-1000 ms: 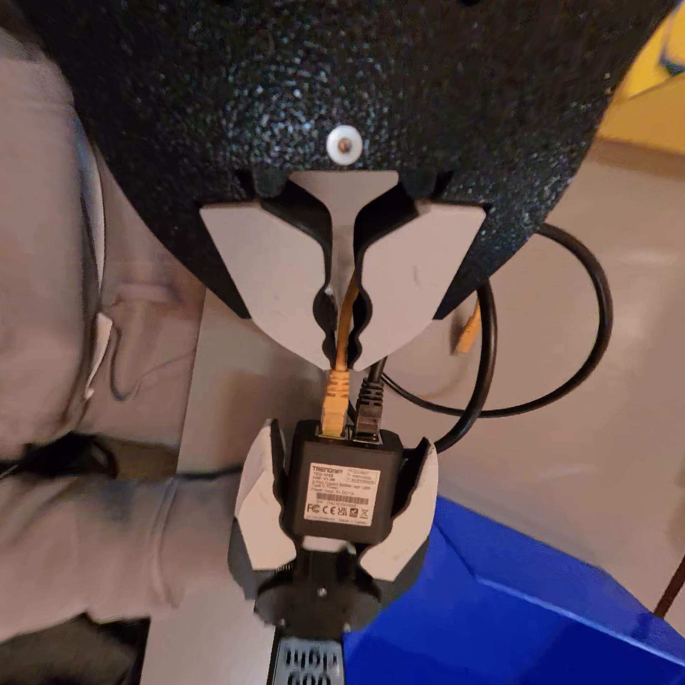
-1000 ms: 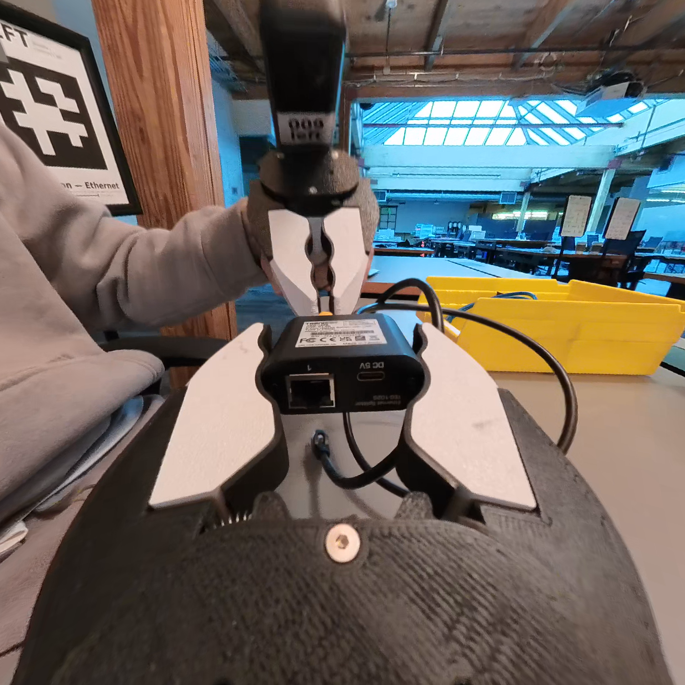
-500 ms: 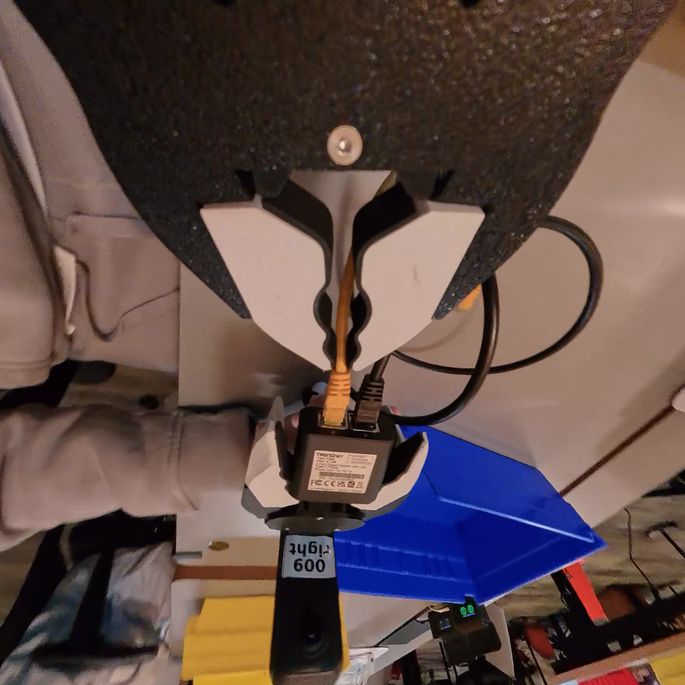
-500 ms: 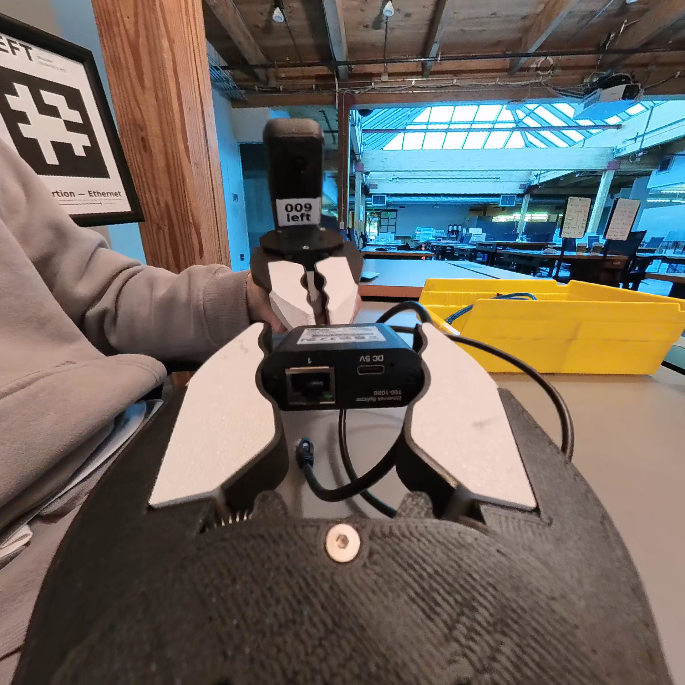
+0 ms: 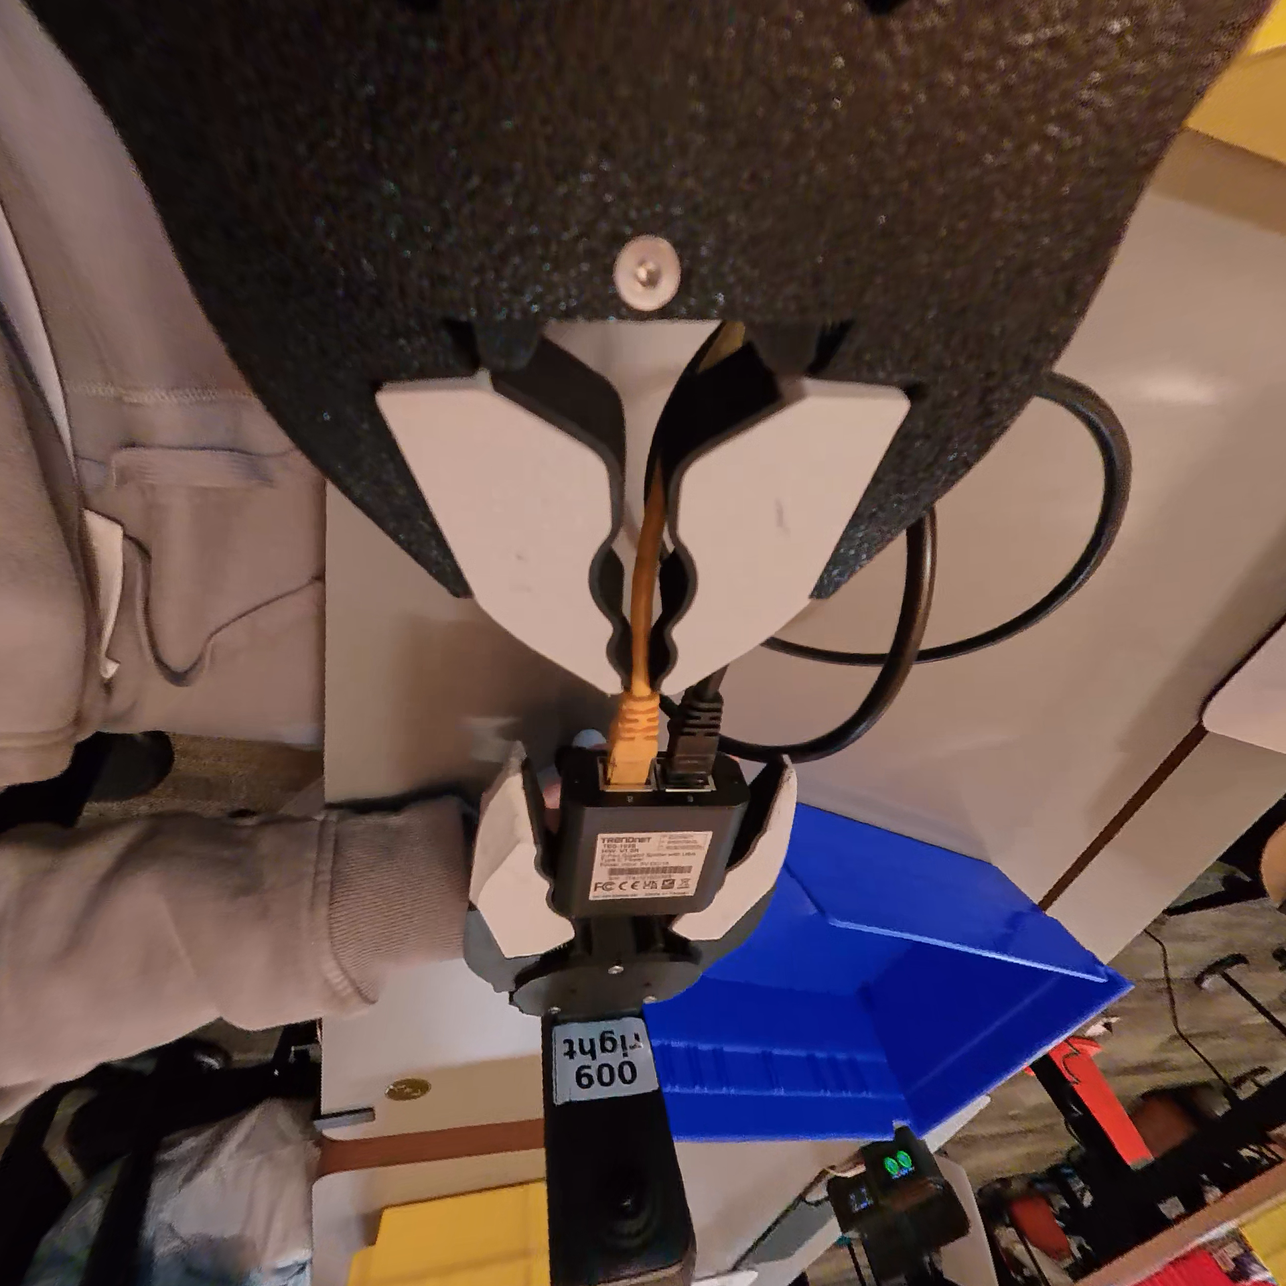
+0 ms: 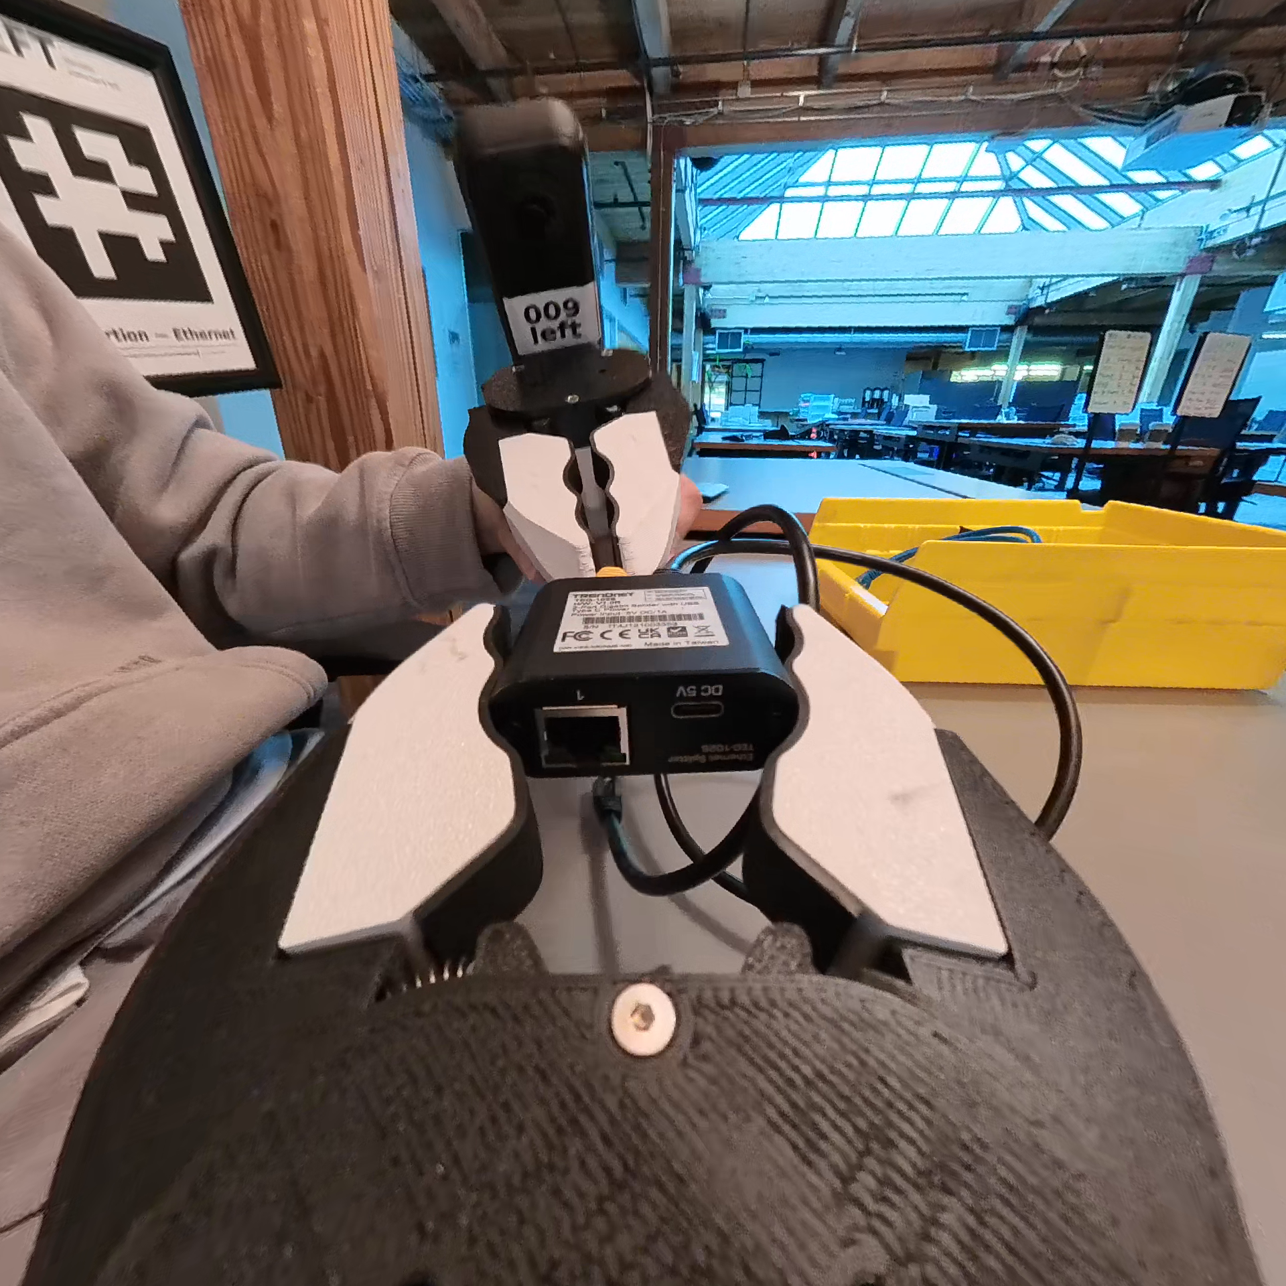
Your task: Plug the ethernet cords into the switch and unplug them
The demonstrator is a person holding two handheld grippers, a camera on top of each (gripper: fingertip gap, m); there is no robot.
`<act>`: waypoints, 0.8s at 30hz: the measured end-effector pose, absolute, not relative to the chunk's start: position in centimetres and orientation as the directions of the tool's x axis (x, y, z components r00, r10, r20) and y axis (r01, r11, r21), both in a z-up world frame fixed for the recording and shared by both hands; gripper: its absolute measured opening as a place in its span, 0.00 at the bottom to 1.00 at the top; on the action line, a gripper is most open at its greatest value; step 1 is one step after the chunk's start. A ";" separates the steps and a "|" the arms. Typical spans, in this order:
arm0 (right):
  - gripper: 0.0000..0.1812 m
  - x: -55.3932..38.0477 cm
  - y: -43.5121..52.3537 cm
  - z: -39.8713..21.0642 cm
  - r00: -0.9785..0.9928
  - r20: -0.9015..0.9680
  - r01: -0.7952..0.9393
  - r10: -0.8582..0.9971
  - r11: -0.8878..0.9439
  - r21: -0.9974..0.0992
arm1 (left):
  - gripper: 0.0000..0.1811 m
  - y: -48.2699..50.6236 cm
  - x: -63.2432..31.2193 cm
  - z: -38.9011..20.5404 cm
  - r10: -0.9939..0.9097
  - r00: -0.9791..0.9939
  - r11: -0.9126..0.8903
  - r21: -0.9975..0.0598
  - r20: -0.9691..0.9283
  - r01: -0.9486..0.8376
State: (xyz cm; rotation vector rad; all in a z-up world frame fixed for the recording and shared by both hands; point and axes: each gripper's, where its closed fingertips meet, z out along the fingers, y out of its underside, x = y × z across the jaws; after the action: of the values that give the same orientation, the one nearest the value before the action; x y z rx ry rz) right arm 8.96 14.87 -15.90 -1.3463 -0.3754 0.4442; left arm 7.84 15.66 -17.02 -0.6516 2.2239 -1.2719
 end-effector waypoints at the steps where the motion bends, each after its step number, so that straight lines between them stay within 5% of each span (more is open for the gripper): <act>1: 0.40 9.2 14.9 -15.8 0.864 -0.002 -0.099 0.503 0.166 -0.981 | 0.02 15.7 8.1 -17.0 -0.631 -0.753 0.442 -0.884 -0.186 -0.153; 9: 0.40 10.6 14.0 -14.8 0.891 -0.010 -0.148 0.453 0.269 -0.952 | 0.15 17.9 8.5 -14.8 -0.791 -0.594 0.285 -0.948 -0.147 -0.145; 13: 0.40 12.4 14.3 -14.0 0.946 -0.008 -0.123 0.324 0.337 -0.933 | 0.20 20.4 7.4 -14.8 -0.943 -0.291 -0.075 -0.953 0.163 -0.293; 16: 0.40 11.6 15.0 -13.0 0.958 0.038 -0.078 0.284 0.387 -0.919 | 0.32 17.2 6.6 -17.2 -0.788 -0.314 -0.370 -0.815 0.529 -0.445; 18: 0.40 10.2 15.7 -13.1 0.952 0.086 -0.033 0.294 0.378 -0.925 | 0.30 15.4 6.8 -17.3 -0.600 -0.352 -0.538 -0.688 0.718 -0.487; 20: 0.40 9.1 16.3 -13.3 0.945 0.115 -0.004 0.306 0.363 -0.932 | 0.24 14.7 7.4 -17.0 -0.413 -0.382 -0.655 -0.562 0.826 -0.506; 24: 0.40 7.7 16.5 -13.3 0.924 0.156 0.020 0.350 0.363 -0.932 | 0.29 14.6 8.3 -15.9 -0.023 -0.426 -0.767 -0.289 0.904 -0.572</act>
State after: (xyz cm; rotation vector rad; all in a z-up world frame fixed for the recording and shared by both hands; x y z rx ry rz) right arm 7.73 16.52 -13.30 -1.1873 -0.3558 0.2184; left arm 8.30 14.56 -15.87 -1.7959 1.0407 -2.8062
